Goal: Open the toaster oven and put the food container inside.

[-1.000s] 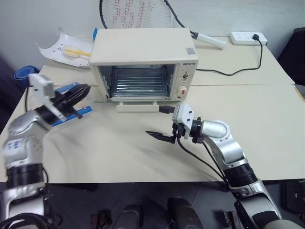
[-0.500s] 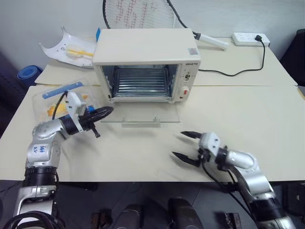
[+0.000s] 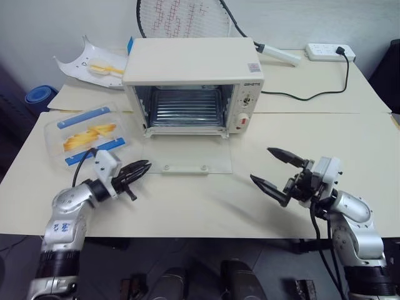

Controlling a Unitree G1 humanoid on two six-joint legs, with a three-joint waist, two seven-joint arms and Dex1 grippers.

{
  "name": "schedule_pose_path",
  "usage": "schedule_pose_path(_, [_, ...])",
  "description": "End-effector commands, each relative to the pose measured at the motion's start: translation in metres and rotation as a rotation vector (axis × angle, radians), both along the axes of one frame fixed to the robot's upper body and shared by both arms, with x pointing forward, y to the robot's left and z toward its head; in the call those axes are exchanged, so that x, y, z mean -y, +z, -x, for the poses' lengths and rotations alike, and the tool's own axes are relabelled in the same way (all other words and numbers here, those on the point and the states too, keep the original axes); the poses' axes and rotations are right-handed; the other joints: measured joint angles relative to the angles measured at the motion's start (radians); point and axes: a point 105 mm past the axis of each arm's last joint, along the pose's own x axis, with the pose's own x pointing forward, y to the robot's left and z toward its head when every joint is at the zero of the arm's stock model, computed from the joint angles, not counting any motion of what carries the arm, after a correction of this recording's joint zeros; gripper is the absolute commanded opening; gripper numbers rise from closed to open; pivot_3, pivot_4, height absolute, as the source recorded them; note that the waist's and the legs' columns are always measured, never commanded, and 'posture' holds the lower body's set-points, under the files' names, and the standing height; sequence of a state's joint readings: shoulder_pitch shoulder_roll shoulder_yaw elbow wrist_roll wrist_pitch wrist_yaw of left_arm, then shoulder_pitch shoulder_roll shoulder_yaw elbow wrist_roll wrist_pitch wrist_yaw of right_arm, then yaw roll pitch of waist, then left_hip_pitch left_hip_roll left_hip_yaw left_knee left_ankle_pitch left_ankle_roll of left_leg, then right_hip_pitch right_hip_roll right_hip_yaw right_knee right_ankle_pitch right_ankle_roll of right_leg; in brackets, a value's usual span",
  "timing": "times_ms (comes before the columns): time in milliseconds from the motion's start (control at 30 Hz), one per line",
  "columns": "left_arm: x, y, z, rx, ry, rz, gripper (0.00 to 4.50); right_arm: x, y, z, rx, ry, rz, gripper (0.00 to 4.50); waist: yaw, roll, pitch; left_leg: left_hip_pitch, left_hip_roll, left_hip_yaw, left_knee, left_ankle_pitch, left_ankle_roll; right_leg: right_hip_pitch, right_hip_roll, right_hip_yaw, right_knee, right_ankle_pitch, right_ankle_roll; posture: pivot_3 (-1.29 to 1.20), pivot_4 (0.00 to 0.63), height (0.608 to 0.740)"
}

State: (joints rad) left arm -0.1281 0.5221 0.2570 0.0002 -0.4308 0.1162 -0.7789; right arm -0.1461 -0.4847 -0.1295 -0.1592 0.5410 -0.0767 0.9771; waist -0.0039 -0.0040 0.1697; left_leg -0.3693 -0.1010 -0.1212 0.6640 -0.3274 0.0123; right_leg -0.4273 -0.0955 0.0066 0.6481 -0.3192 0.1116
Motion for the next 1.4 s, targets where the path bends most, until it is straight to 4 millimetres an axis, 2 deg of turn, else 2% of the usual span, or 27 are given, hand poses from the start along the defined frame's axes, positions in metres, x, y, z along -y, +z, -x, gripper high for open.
schedule_pose_path(33, [-0.048, 0.023, 0.026, 0.080, 0.219, 0.117, 1.79, -0.019, 0.017, 0.007, 0.083, 0.068, -0.063, 4.50, -0.002, 0.000, 0.000, 0.000, 0.001, 0.000, 0.000, 0.000, 0.000, 0.000, 0.001, 0.000, 0.000, 0.000, 0.000, 0.00, 0.150, 0.740])
schedule_pose_path(100, [-0.083, 0.021, 0.049, 0.071, 0.406, 0.196, 2.36, -0.030, 0.021, 0.008, 0.106, 0.099, -0.088, 4.50, -0.004, 0.000, 0.000, 0.000, 0.002, 0.000, -0.001, 0.000, -0.001, 0.000, 0.001, 0.000, -0.001, 0.000, 0.000, 0.00, 0.150, 0.740])
schedule_pose_path(200, [-0.125, 0.012, 0.083, 0.031, 0.645, 0.283, 3.22, -0.043, 0.023, 0.009, 0.128, 0.147, -0.092, 4.50, 0.001, 0.000, 0.000, 0.000, 0.002, 0.000, -0.001, -0.001, -0.001, 0.001, 0.002, 0.000, -0.001, 0.000, 0.000, 0.00, 0.150, 0.740])
schedule_pose_path(333, [-0.167, 0.012, 0.111, 0.015, 0.869, 0.431, 4.45, -0.049, 0.024, 0.012, 0.162, 0.189, -0.066, 4.50, 0.027, -0.002, -0.001, 0.001, 0.001, -0.002, 0.001, -0.001, -0.001, 0.004, 0.001, -0.001, -0.003, 0.000, 0.000, 0.00, 0.150, 0.740])
schedule_pose_path(433, [-0.183, 0.017, 0.112, -0.010, 0.934, 0.464, 4.48, -0.048, 0.026, 0.009, 0.183, 0.183, -0.057, 4.50, 0.033, -0.002, -0.001, 0.002, 0.001, -0.003, 0.002, -0.001, 0.000, 0.006, 0.001, -0.002, -0.004, 0.000, 0.000, 0.00, 0.150, 0.740])
schedule_pose_path(467, [-0.184, 0.024, 0.107, -0.006, 0.919, 0.485, 4.48, -0.048, 0.026, 0.009, 0.192, 0.182, -0.049, 4.50, 0.032, -0.002, -0.001, 0.002, 0.000, -0.003, 0.002, -0.001, 0.000, 0.006, 0.001, -0.002, -0.004, 0.000, 0.000, 0.00, 0.150, 0.740])
schedule_pose_path(533, [-0.183, 0.044, 0.086, -0.017, 0.855, 0.475, 4.48, -0.047, 0.025, 0.007, 0.198, 0.186, -0.034, 4.50, 0.032, -0.002, -0.001, 0.003, 0.000, -0.003, 0.002, -0.001, 0.000, 0.006, 0.001, -0.002, -0.003, 0.000, 0.000, 0.00, 0.150, 0.740])
schedule_pose_path(600, [-0.183, 0.062, 0.054, -0.093, 0.803, 0.391, 4.48, -0.046, 0.023, 0.005, 0.193, 0.194, -0.019, 4.50, 0.033, -0.005, -0.002, 0.002, 0.001, -0.005, 0.002, -0.001, -0.001, 0.006, 0.001, -0.003, -0.003, 0.000, 0.000, 0.00, 0.150, 0.740])
schedule_pose_path(667, [-0.187, 0.069, 0.039, -0.149, 0.802, 0.332, 4.48, -0.046, 0.021, 0.004, 0.191, 0.198, -0.013, 4.50, 0.026, -0.006, -0.002, 0.002, 0.000, -0.006, 0.001, -0.001, -0.001, 0.005, 0.001, -0.003, -0.002, 0.000, 0.000, 0.00, 0.150, 0.740])
schedule_pose_path(767, [-0.203, 0.081, 0.019, -0.206, 0.844, 0.379, 4.48, -0.044, 0.020, 0.002, 0.191, 0.199, -0.007, 4.50, 0.009, -0.003, -0.002, 0.004, -0.002, -0.003, -0.001, -0.001, 0.001, 0.004, 0.000, 0.000, -0.002, 0.000, 0.000, 0.00, 0.150, 0.740])
schedule_pose_path(833, [-0.214, 0.076, 0.001, -0.329, 0.883, 0.329, 4.48, -0.044, 0.017, 0.000, 0.189, 0.199, -0.004, 4.50, -0.003, -0.004, -0.002, 0.003, -0.002, -0.003, -0.003, -0.002, 0.001, 0.001, 0.001, 0.000, 0.000, 0.000, 0.000, 0.00, 0.150, 0.740])
schedule_pose_path(933, [-0.225, 0.071, -0.014, -0.441, 0.933, 0.258, 4.48, -0.044, 0.015, -0.001, 0.192, 0.200, -0.002, 4.50, -0.022, -0.005, -0.003, 0.002, -0.002, -0.005, -0.003, -0.002, -0.001, -0.002, 0.001, -0.002, 0.006, 0.000, 0.000, 0.00, 0.150, 0.740])
schedule_pose_path(1033, [-0.221, 0.067, -0.025, -0.531, 0.928, 0.219, 4.48, -0.044, 0.015, -0.002, 0.198, 0.185, -0.008, 4.50, -0.029, -0.005, -0.003, 0.002, -0.005, -0.005, -0.002, -0.002, -0.001, -0.003, 0.001, -0.002, 0.008, 0.000, 0.000, 0.00, 0.150, 0.740])
schedule_pose_path(1167, [-0.211, 0.069, -0.038, -0.560, 0.862, 0.231, 4.48, -0.043, 0.014, -0.002, 0.204, 0.167, -0.011, 4.50, -0.030, -0.005, -0.003, 0.001, -0.007, -0.006, -0.001, -0.002, 0.000, -0.007, 0.001, -0.002, 0.011, 0.000, 0.000, 0.00, 0.150, 0.740])
schedule_pose_path(1233, [-0.215, 0.064, -0.038, -0.574, 0.889, 0.193, 4.48, -0.043, 0.015, -0.001, 0.206, 0.159, -0.014, 4.50, -0.030, -0.005, -0.003, 0.001, -0.007, -0.006, -0.001, -0.002, 0.000, -0.009, 0.001, -0.002, 0.012, 0.000, 0.000, 0.00, 0.150, 0.740])
schedule_pose_path(1400, [-0.225, 0.061, -0.034, -0.575, 0.943, 0.157, 2.96, -0.043, 0.016, -0.001, 0.207, 0.148, -0.018, 4.50, -0.031, -0.005, -0.003, 0.000, -0.007, -0.006, -0.001, -0.002, 0.000, -0.012, 0.001, -0.001, 0.014, 0.000, 0.000, 0.00, 0.150, 0.740])
